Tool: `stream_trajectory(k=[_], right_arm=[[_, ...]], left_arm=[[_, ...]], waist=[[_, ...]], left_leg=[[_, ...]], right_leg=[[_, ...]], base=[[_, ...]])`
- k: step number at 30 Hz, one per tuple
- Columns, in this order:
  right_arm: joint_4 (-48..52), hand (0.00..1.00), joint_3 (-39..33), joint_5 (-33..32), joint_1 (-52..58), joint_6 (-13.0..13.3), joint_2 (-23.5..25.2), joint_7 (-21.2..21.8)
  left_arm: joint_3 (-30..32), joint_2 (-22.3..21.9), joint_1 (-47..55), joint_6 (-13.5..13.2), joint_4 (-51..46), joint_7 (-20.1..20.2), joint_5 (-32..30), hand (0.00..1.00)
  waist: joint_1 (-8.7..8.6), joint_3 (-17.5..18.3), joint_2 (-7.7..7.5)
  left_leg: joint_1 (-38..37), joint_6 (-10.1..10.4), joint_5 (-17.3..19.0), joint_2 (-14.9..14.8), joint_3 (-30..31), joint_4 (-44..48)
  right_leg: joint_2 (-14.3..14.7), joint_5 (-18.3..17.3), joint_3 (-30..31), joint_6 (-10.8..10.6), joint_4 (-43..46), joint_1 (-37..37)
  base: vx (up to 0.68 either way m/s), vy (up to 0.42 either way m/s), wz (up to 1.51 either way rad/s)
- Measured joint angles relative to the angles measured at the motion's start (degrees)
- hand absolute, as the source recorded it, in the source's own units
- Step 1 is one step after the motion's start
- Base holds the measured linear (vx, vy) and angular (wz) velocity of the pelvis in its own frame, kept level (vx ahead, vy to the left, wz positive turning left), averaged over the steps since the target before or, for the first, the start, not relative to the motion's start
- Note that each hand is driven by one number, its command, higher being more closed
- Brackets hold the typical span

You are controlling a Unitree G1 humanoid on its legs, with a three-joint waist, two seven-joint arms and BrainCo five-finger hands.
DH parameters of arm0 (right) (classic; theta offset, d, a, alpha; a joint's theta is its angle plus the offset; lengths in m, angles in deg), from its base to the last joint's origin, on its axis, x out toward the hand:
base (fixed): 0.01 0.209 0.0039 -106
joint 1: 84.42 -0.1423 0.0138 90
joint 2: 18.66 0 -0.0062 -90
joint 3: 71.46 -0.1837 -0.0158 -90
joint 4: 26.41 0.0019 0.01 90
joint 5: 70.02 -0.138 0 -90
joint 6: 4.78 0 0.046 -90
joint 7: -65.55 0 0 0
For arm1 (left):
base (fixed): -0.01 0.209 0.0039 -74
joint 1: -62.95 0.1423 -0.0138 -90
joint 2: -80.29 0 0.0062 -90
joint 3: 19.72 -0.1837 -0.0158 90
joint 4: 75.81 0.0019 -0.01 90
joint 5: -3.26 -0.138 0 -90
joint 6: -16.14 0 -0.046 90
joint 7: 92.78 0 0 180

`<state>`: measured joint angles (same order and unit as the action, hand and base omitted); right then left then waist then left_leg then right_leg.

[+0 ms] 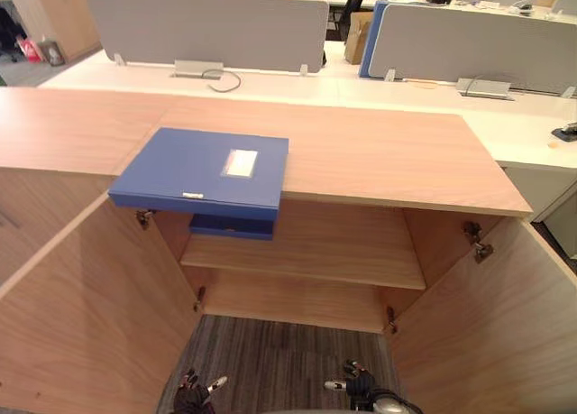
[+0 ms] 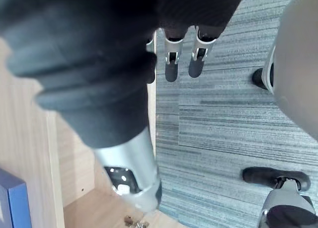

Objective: Walk over to the cabinet, pick up the folder, carry it to the office cabinet, place the folder inside the office cabinet, then close the office cabinet door

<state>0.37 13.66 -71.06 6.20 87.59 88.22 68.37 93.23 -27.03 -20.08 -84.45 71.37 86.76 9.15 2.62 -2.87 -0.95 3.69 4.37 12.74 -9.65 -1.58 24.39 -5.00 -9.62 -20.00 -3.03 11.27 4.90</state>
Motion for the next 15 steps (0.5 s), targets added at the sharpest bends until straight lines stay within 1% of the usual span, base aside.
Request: stream_trajectory(k=[1, 2, 3, 4, 5, 6, 7, 8, 9, 10, 12, 13, 14, 15], right_arm=[[0.05, 0.00, -0.09, -0.19, -0.19, -0.01, 0.01, -0.10], [0.10, 0.00, -0.08, -0.19, -0.47, -0.01, -0.13, -0.12], [0.15, 0.00, -0.14, -0.20, -0.74, -0.04, -0.25, -0.34], [0.16, 0.00, -0.15, -0.18, -0.67, -0.06, -0.24, -0.56], [0.23, 0.00, -0.19, -0.18, -0.66, -0.14, -0.29, -0.80], [0.29, 0.00, -0.25, -0.18, -0.76, -0.15, -0.31, -0.84], [0.35, 0.00, -0.86, -0.19, -0.89, -0.18, -0.22, -0.82], [0.37, 0.00, -2.27, -0.18, -0.88, -0.17, -0.23, -0.74], [-0.03, 0.00, -3.43, -0.17, -0.98, -0.31, 0.09, -0.57], [-0.03, 0.00, -3.48, -0.13, -0.85, -0.34, 0.66, -0.41], [-0.01, 0.00, -3.58, -0.05, -0.59, -0.30, 0.81, -0.33], [0.03, 0.00, -3.54, -0.04, -0.35, -0.28, 0.84, -0.21], [0.06, 0.00, -3.57, -0.03, 0.21, -0.22, 0.98, 0.11], [0.06, 0.00, -3.66, -0.02, 0.37, -0.15, 1.12, 0.30]], left_arm=[[-0.01, 0.05, -0.14, 0.04, -1.24, -0.01, 0.64, 0.00], [-0.06, -0.11, -0.15, 0.05, -1.71, -0.04, 0.65, 0.00], [-0.50, -0.18, -0.15, 0.05, -2.07, -0.08, 0.62, 0.00], [-0.99, 0.00, -0.10, -0.02, -2.13, -0.11, 0.63, 0.00], [-1.96, 0.19, -0.01, -0.10, -2.16, -0.12, 0.42, 0.00], [-2.51, 0.22, -0.04, -0.10, -2.16, -0.12, 0.39, 0.00], [-3.34, 0.18, -0.15, -0.10, -2.15, -0.11, 0.39, 0.00], [-4.44, 0.16, 0.06, -0.08, -1.98, -0.02, 0.32, 0.00], [-5.24, 0.83, -0.19, -0.11, -1.31, 0.35, 0.27, 0.00], [-5.99, 1.76, -0.19, -0.12, -1.38, 0.66, 0.30, 0.00], [-6.03, 2.11, -0.26, 0.11, -0.98, 0.93, 0.41, 0.00], [-6.03, 2.11, -0.20, 0.14, -0.71, 1.03, 0.43, 0.00], [-6.01, 2.13, -0.05, 0.21, 0.00, 1.60, 0.73, 0.00], [-6.01, 2.36, 0.04, 0.24, 0.78, 2.15, 1.33, 0.00]], waist=[[0.08, -0.94, 0.20], [0.08, -1.08, 0.28], [0.17, -1.41, 0.69], [0.24, -1.71, 0.13], [0.35, -1.83, 0.31], [0.35, -2.11, 0.51], [0.40, -2.36, 0.83], [0.40, -2.02, 1.54], [0.67, -1.79, 1.00], [0.81, -1.49, -0.50], [0.65, -1.19, -1.06], [0.71, -0.93, -1.11], [0.87, -0.04, -1.09], [0.83, 0.60, -1.20]], left_leg=[[4.35, 0.10, 0.32, -1.28, 0.67, 10.35], [5.64, 0.04, 0.09, -1.86, 0.63, 14.09], [7.62, 0.33, -1.22, -2.85, 0.15, 19.47], [8.26, 0.89, -0.67, -3.27, -0.66, 20.92], [8.30, 0.87, 1.05, -3.52, -2.48, 20.37], [8.35, 0.77, 1.92, -3.41, -2.95, 19.23], [8.12, 0.96, 2.36, -2.63, -3.70, 13.67], [7.36, 0.62, -0.73, -1.70, -3.74, 6.27], [6.14, -0.07, -2.07, 0.22, -4.41, 1.98], [4.92, -1.10, -3.13, 2.57, -5.36, -1.44], [3.17, -1.65, -3.63, 4.66, -6.44, -3.69], [2.48, -1.84, -3.75, 5.13, -6.91, -4.49], [1.19, -2.45, -4.22, 5.89, -7.38, -6.52], [0.32, -2.79, -5.09, 6.45, -7.41, -8.59]], right_leg=[[0.91, -0.46, -0.05, 0.40, -0.13, 1.14], [1.29, -0.56, 0.03, 0.52, -0.25, 2.00], [1.64, -0.57, 0.12, 0.58, -1.12, 3.90], [1.33, -0.56, 0.14, 0.58, -1.50, 4.56], [0.66, -0.55, 0.20, 0.57, -1.96, 5.55], [0.31, -0.54, 0.27, 0.55, -2.10, 5.87], [-0.67, -0.51, 0.44, 0.49, -2.13, 5.94], [-1.01, -0.32, 0.56, 0.01, -2.14, 5.40], [-2.24, -0.18, 1.75, -0.94, -2.74, 4.82], [-4.37, 0.08, 2.20, -0.97, -3.10, 4.31], [-6.51, 0.60, 2.41, -1.31, -3.08, 4.62], [-7.03, 0.97, 2.61, -1.84, -3.17, 4.80], [-7.56, 1.88, 2.91, -2.16, -3.72, 5.06], [-7.79, 2.82, 2.88, -2.59, -4.42, 5.29]], base=[[0.14, -0.095, -0.11], [0.18, -0.038, -0.14], [0.14, 0.019, -0.10], [0.16, 0.044, -0.07], [0.10, 0.051, -0.04], [0.11, 0.106, -0.05], [0.08, 0.122, -0.02], [0.12, 0.244, -0.06], [0.16, 0.259, -0.02], [0.18, 0.261, -0.01], [0.16, 0.169, -0.02], [0.16, 0.152, -0.11], [0.14, 0.098, -0.08], [0.15, 0.074, 0.00]])
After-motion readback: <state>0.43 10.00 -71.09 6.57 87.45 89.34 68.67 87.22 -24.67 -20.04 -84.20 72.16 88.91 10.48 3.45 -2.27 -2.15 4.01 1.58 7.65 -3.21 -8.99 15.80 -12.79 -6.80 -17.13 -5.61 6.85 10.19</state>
